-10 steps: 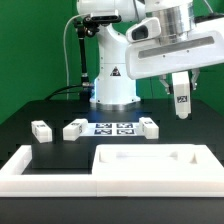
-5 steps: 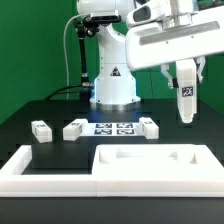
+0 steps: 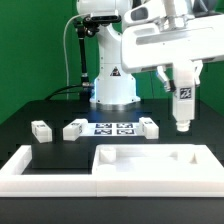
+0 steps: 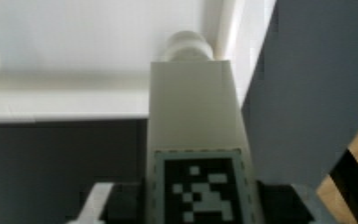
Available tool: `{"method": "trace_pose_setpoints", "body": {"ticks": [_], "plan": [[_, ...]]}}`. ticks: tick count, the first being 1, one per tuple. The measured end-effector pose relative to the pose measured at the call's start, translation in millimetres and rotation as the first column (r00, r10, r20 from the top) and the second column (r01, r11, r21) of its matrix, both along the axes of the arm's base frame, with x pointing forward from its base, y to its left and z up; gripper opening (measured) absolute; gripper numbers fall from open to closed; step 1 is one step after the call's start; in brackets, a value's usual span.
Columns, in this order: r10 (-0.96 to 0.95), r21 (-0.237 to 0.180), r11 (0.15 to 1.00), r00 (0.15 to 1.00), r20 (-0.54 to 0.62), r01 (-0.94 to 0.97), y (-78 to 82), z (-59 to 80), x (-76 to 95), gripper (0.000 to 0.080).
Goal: Assemble desk
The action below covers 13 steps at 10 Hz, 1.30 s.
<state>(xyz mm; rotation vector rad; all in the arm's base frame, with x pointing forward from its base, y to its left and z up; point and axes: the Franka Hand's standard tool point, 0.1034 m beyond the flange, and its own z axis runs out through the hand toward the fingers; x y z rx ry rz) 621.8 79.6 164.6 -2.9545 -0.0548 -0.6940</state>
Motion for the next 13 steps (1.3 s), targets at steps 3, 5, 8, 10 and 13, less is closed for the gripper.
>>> {"method": "trace_pose_setpoints", "body": {"ticks": [3,5,8,10,13], "plan": [[0.017,-0.005,1.0,1.0,0.0,-0.017,1.8,-1.8,3.3,0.0288],[0.027,-0.006,1.0,0.999,0.043,-0.027,13.2,-11.9,-1.3,0.0288],[0.056,-0.019,0.998,0.994,0.099,-0.054,27.4,-35.9,6.3,0.0288],[0.061,-0.023,0.998,0.993,0.096,-0.059,26.8,-46.3,6.2,0.0288],[0.06,-0.025,0.998,0.995,0.082,-0.058,23.8,-61.0,6.5,0.0288]]}}
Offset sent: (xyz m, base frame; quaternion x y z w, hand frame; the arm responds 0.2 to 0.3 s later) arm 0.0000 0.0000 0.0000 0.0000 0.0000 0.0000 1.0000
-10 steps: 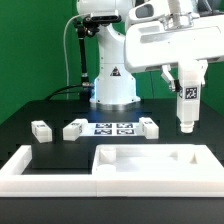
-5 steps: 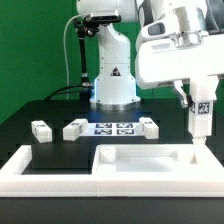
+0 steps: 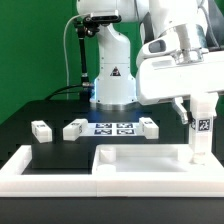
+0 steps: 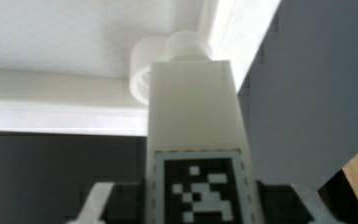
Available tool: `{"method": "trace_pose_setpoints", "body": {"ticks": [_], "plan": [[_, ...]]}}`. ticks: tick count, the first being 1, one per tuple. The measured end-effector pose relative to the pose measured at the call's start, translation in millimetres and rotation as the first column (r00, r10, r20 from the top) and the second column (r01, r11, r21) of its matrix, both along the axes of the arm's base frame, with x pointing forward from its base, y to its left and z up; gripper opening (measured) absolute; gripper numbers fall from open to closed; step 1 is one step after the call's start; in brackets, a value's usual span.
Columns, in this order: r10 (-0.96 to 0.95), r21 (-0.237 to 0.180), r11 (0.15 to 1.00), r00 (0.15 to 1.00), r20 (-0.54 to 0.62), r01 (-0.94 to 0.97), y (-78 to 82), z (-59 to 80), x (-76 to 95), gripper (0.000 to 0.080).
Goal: Assemble desk
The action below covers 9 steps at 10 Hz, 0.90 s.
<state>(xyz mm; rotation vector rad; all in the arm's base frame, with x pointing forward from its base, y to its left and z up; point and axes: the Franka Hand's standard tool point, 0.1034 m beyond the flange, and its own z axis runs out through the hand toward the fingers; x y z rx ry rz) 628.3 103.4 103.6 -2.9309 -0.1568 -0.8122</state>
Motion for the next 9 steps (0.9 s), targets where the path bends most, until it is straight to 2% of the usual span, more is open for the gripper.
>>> {"method": "trace_pose_setpoints", "body": {"ticks": [5,6,8,9], "plan": [[0.008,-0.005,1.0,1.0,-0.011,-0.009,-2.3,-0.3,4.3,0.0288],[0.009,-0.001,1.0,1.0,-0.03,-0.009,0.2,5.2,3.6,0.0288],[0.01,0.004,1.0,0.999,-0.052,-0.01,2.4,33.0,0.8,0.0288],[0.024,-0.006,1.0,0.999,-0.046,-0.024,-0.5,36.3,3.1,0.0288]]}}
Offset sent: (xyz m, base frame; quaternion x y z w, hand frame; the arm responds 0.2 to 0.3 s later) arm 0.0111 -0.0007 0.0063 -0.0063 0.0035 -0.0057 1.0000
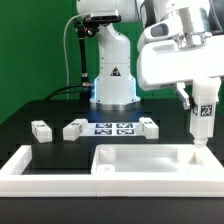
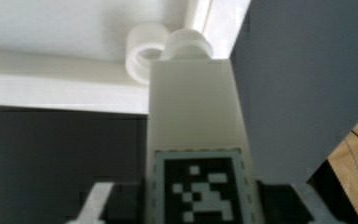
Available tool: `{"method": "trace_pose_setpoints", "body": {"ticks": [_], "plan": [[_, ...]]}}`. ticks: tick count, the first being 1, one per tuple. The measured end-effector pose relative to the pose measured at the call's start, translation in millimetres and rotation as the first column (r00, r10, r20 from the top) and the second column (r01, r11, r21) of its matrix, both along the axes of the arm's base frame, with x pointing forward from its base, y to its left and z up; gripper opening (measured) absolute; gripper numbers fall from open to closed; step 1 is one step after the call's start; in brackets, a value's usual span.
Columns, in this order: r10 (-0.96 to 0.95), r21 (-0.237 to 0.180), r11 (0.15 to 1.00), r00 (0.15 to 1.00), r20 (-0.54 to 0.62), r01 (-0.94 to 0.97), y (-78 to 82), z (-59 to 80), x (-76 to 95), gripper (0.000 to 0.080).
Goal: Assemble desk
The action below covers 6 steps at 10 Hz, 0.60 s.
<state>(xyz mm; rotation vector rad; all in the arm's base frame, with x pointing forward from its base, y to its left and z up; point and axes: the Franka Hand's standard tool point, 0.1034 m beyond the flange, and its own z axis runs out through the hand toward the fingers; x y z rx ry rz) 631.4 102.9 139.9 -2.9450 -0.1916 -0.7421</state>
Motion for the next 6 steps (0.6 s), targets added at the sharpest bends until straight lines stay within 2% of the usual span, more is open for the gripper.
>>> {"method": "trace_pose_setpoints", "body": {"ticks": [5,6], "plan": [[0.019,-0.012,1.0,1.0,0.011,-0.019,-2.6,-3.4,3.4,0.0288],[0.045,-0.044,0.998,0.997,0.068,-0.042,-13.7,-9.1,6.0,0.0288]]}}
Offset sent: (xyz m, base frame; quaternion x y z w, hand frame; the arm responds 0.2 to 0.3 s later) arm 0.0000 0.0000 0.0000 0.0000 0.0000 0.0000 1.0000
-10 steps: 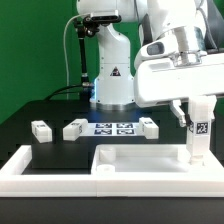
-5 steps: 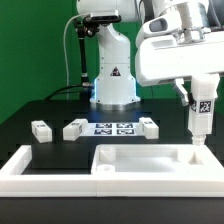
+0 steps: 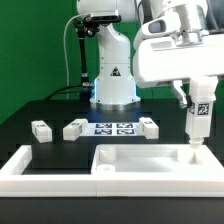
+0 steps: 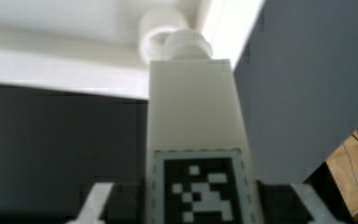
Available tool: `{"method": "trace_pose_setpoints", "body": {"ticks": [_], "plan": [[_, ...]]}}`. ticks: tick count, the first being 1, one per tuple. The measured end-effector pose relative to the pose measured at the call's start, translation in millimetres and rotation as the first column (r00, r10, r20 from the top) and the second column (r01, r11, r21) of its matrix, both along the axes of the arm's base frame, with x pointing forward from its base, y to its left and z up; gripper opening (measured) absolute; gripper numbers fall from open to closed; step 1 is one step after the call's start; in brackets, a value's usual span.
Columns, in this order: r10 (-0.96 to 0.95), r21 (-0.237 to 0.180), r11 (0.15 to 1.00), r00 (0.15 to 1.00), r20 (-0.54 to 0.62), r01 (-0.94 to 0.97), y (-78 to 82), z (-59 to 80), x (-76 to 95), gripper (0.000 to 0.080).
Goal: Assemble desk
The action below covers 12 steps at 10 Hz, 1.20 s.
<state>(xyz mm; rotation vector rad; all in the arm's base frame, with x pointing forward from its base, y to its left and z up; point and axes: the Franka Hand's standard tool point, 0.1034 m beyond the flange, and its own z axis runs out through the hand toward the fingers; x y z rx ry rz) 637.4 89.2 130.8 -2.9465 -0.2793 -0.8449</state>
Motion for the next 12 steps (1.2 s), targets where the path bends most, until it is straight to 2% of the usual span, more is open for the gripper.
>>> {"method": "trace_pose_setpoints", "body": {"ticks": [1,2,4,8,11,12], "plan": [[-0.009,0.0,1.0,1.0,-0.001,0.009,-6.3,-8.0,4.3,0.0288],[-0.012,0.001,1.0,1.0,0.01,0.012,-9.1,-10.4,14.0,0.0288],[-0.014,0.005,1.0,1.0,0.014,0.014,-7.6,-13.4,21.0,0.0288],[-0.002,0.009,1.0,1.0,0.002,0.002,3.6,-20.3,18.6,0.0288],[0.0,0.008,1.0,1.0,-0.001,0.0,4.8,-26.2,16.3,0.0288],[0.003,0.008,1.0,1.0,-0.005,-0.003,7.6,-31.8,14.3,0.0288]]}}
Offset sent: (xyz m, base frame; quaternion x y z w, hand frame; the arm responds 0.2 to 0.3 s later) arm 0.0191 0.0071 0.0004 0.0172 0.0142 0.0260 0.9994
